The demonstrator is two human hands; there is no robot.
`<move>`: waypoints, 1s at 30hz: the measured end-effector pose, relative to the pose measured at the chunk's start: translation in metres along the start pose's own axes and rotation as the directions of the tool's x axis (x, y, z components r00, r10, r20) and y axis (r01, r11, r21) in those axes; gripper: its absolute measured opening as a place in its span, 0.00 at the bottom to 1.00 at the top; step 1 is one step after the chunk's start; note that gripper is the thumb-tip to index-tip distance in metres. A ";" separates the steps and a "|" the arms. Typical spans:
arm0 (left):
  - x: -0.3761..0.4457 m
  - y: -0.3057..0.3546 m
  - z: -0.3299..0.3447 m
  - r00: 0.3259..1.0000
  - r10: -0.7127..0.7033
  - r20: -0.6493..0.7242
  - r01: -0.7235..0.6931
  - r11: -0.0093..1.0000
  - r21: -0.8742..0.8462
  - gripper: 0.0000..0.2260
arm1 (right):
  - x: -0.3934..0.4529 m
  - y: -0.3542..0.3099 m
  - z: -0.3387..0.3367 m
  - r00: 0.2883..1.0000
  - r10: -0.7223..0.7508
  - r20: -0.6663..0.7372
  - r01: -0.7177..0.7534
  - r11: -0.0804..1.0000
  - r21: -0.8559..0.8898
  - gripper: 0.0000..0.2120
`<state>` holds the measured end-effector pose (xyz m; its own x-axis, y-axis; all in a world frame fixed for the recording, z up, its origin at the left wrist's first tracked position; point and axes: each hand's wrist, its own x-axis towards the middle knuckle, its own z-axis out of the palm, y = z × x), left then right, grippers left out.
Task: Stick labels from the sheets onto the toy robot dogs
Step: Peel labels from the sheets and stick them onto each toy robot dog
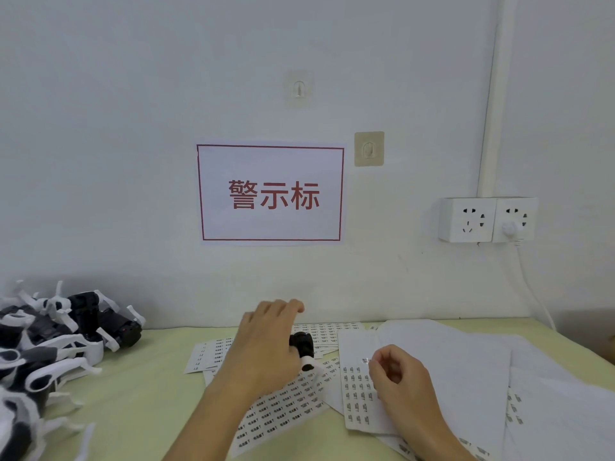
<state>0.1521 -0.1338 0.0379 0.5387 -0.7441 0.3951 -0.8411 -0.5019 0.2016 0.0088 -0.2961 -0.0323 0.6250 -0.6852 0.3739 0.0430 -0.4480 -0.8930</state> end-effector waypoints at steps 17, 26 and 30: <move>0.000 0.008 0.023 0.912 -0.371 0.176 0.313 0.348 -0.884 0.22 | 0.001 0.000 -0.001 0.999 0.042 0.031 -0.042 0.999 0.003 0.12; -0.011 0.030 0.073 0.906 -0.368 0.207 0.269 0.126 -0.955 0.21 | 0.001 -0.001 -0.001 0.999 0.051 -0.007 -0.050 0.997 0.066 0.14; -0.011 0.026 0.074 0.906 -0.370 0.204 0.269 0.132 -0.954 0.21 | 0.001 0.000 0.000 0.999 0.034 -0.012 -0.033 0.999 0.020 0.16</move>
<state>0.1276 -0.1713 -0.0280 0.8094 -0.5786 0.1004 -0.0124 0.1541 0.9880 0.0101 -0.2970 -0.0323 0.6164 -0.7070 0.3467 0.0375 -0.4134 -0.9098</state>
